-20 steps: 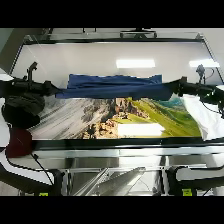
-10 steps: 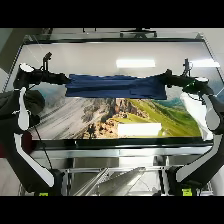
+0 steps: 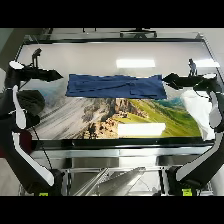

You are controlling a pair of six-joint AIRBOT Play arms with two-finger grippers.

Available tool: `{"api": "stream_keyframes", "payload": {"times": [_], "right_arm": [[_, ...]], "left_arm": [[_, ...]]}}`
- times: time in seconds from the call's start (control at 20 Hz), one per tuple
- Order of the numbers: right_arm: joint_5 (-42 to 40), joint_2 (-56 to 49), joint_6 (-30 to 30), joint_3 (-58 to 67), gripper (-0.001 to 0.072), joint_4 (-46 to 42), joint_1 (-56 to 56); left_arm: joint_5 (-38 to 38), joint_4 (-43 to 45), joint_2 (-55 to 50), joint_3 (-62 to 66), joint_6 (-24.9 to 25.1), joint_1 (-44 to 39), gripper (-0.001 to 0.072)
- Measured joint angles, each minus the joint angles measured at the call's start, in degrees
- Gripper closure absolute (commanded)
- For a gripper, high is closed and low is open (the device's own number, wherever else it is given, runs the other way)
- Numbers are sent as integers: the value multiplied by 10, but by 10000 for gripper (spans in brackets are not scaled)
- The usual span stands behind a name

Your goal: Fold the shirts.

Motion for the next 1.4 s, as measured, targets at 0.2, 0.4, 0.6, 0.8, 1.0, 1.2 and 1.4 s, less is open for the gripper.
{"api": "stream_keyframes", "payload": {"times": [0.2,0.4,0.6,0.8,1.0,1.2,1.4], "right_arm": [[24,-21,28,12,4,-32,0],[36,-45,34,17,6,-5,20],[30,-65,34,18,697,-3,46],[36,-62,37,36,698,2,59],[66,-23,58,78,698,8,71],[92,39,82,116,697,36,96],[100,83,96,127,697,97,144]], "left_arm": [[-4,-1,49,-19,-21,18,415],[-17,-3,85,-30,-30,-2,691],[-22,-3,96,-30,-30,-56,691],[0,0,82,-30,-31,-131,695],[46,0,34,-31,-41,-225,700],[138,0,-23,-31,-62,-318,698],[217,-3,-60,-31,-88,-379,691]]}}
